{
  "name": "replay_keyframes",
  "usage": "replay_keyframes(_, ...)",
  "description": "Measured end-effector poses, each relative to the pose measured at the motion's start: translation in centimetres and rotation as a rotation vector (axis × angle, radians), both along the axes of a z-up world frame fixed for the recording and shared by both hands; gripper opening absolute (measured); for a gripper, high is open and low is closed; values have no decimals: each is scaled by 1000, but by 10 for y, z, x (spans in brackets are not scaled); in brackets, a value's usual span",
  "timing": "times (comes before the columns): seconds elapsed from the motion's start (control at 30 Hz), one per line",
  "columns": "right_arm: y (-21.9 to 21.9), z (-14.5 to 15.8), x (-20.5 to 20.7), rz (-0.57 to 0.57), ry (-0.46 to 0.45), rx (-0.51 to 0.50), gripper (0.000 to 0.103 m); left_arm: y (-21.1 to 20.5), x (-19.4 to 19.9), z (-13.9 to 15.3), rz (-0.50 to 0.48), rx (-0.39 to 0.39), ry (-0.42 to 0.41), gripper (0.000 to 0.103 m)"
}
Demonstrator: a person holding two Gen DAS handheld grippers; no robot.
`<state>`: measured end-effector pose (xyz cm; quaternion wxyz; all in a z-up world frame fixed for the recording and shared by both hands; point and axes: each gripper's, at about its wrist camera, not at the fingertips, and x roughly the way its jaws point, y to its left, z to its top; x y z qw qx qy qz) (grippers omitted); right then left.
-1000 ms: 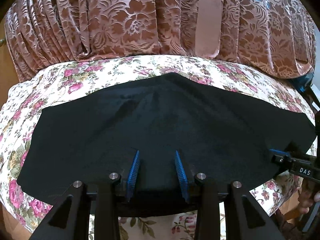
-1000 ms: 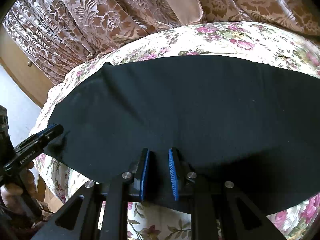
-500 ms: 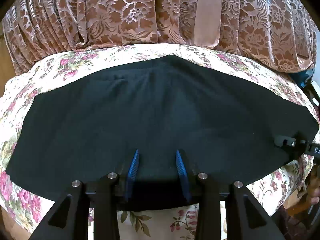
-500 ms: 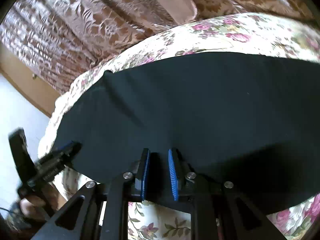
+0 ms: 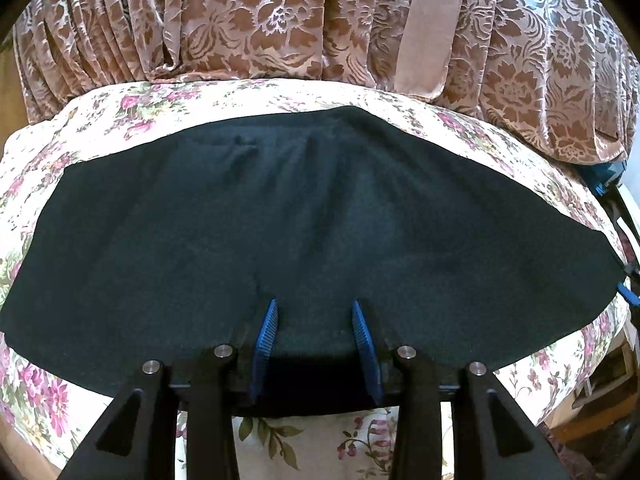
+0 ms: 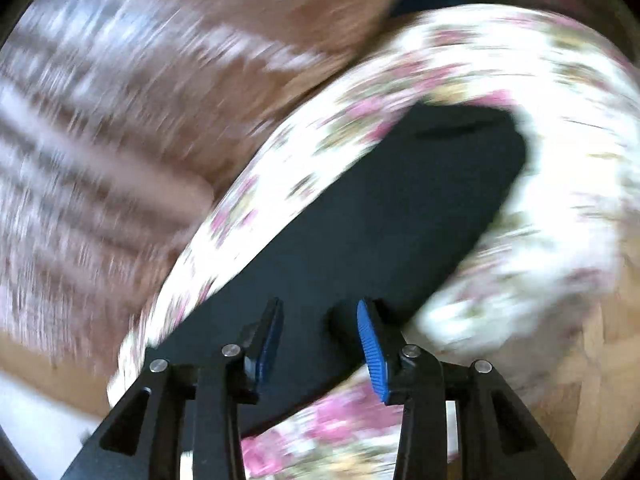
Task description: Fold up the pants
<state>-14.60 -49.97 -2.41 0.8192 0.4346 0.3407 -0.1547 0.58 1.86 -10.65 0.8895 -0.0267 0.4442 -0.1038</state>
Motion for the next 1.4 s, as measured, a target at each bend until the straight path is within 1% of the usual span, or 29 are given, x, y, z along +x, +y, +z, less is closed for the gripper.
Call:
replay_keyframes(0.07,-31,-2,-21,-114,-26,44,41,-2,0,0,6,7,3,41)
replay_keyframes(0.1,-41,-5,-26,-142,-40,69,42,-3,1,0,9,13,5,41)
replay_keyframes(0.13,-51,-9,-31,-175,-58,110,47,-3,1,0,12,15,7,42)
replay_keyframes(0.17,-60,-14,-35,-207,-70,146,50,-3,1,0,14,17,9,42)
replay_keyframes(0.33,-81,-37,-38,-273,-90,240,49,-3,2,1,17,14,16,42)
replay_keyframes(0.5,-89,-44,-34,-295,-111,259,41,-4,3,1,17,21,18,42)
replay_keyframes(0.53,-94,-47,-39,-295,-115,262,38,-4,3,1,17,20,18,42)
replay_keyframes(0.6,-99,-50,-34,-300,-113,266,34,-4,3,1,16,21,17,42)
replay_keyframes(0.63,-103,-52,-32,-300,-111,266,28,-4,3,1,16,21,18,42)
replay_keyframes(0.7,-110,-56,-24,-296,-98,252,26,-4,3,1,18,19,18,42)
replay_keyframes(0.77,-113,-58,-18,-286,-91,250,20,-4,3,1,14,23,20,42)
replay_keyframes(0.83,-113,-49,-13,-267,-90,233,17,-4,4,2,1,25,29,42)
replay_keyframes(0.9,-106,-30,-7,-224,-106,183,17,-2,6,3,-5,15,39,42)
replay_keyframes(1.0,-88,2,8,-128,-163,137,16,1,8,5,-14,1,50,42)
replay_keyframes(1.1,-63,27,27,-28,-196,90,17,2,8,8,-21,-9,54,42)
replay_keyframes(1.2,-32,47,48,71,-217,54,17,8,9,12,-11,-60,69,42)
replay_keyframes(1.3,1,58,67,159,-225,39,17,16,12,17,3,-130,87,42)
replay_keyframes(1.4,39,65,87,260,-220,28,17,19,12,27,-10,-179,72,42)
